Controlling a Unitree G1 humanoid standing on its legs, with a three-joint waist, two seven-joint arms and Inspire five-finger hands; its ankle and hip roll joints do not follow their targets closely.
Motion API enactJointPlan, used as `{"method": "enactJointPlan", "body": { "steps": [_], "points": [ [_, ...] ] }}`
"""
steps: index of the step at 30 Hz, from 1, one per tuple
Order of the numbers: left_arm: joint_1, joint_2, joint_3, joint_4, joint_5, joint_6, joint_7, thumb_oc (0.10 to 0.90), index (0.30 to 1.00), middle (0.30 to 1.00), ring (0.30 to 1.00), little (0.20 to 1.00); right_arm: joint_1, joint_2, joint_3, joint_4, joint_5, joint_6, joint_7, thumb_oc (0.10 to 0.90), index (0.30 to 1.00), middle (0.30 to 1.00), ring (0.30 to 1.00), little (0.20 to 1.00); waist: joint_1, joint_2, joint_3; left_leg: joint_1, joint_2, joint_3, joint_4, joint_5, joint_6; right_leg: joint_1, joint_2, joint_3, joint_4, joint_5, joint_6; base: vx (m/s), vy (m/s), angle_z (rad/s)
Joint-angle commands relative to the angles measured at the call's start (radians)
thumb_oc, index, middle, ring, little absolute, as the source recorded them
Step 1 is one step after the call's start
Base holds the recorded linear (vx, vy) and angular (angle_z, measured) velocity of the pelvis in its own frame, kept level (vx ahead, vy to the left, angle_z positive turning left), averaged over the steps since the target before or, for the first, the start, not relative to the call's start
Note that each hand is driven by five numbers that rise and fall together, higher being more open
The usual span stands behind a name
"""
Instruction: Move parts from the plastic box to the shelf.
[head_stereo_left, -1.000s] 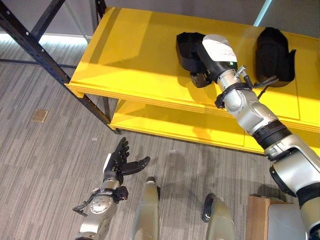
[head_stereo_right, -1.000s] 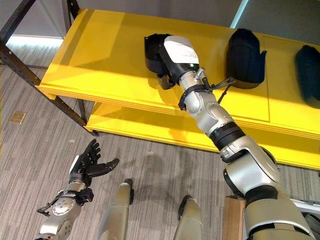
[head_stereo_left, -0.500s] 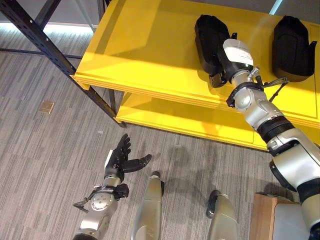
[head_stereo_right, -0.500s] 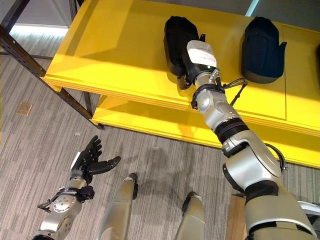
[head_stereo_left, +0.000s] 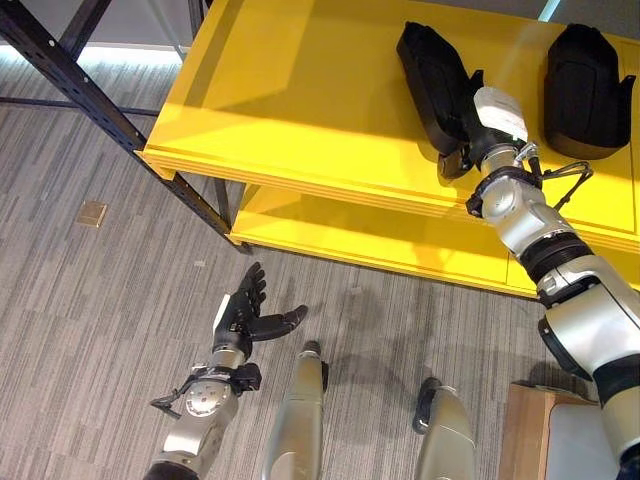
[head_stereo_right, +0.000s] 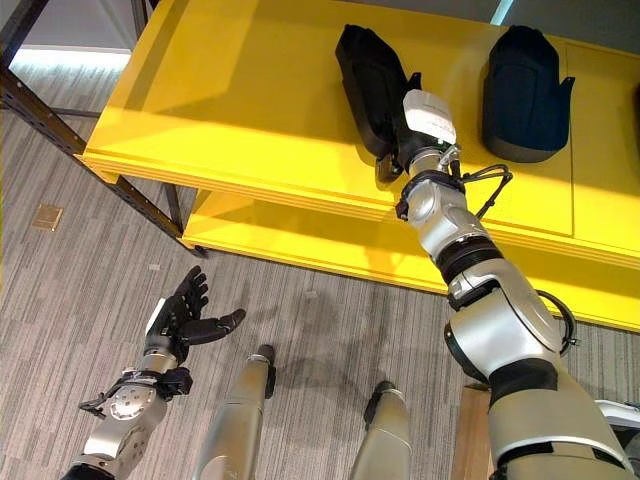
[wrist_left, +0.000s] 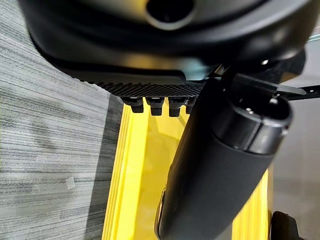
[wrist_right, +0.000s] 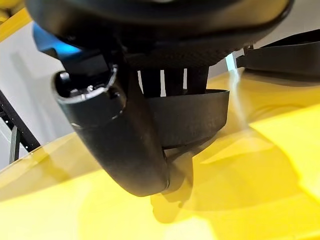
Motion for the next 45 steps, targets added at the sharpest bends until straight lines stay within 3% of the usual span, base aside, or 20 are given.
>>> {"method": "enactJointPlan", "body": {
  "steps": [1, 29, 45],
  "points": [
    [-0.044, 0.046, -0.025, -0.086, -0.033, -0.106, -0.005, 0.900, 1.000, 1.000, 1.000, 1.000, -0.189, -0.035, -0.018, 0.017, 0.028, -0.017, -0.084, 0.400, 0.300, 0.300, 0.300, 0.300, 0.005, 0.027, -0.054, 0.026, 0.040, -0.068, -0.007, -0.058, -0.003, 0.039, 0.011, 0.078, -0.113, 0.050, -0.005, 0.00, 0.000, 0.00],
    [-0.046, 0.071, -0.032, -0.078, -0.057, -0.112, -0.005, 0.900, 1.000, 1.000, 1.000, 1.000, -0.309, -0.074, 0.052, 0.011, 0.035, -0.021, -0.105, 0.400, 0.300, 0.300, 0.300, 0.300, 0.035, 0.022, -0.058, -0.018, 0.027, -0.097, -0.005, -0.052, -0.002, 0.046, 0.001, 0.042, -0.122, 0.042, -0.001, 0.01, -0.002, 0.02],
    [-0.046, 0.066, -0.022, -0.075, -0.062, -0.106, 0.011, 0.900, 1.000, 1.000, 1.000, 1.000, -0.283, 0.003, 0.057, -0.023, 0.029, -0.015, -0.079, 0.400, 0.300, 0.300, 0.300, 0.300, 0.040, 0.016, -0.052, -0.029, 0.022, -0.104, 0.006, -0.058, 0.000, 0.044, 0.005, 0.039, -0.117, 0.038, -0.003, 0.00, 0.002, 0.01]
  ]
}}
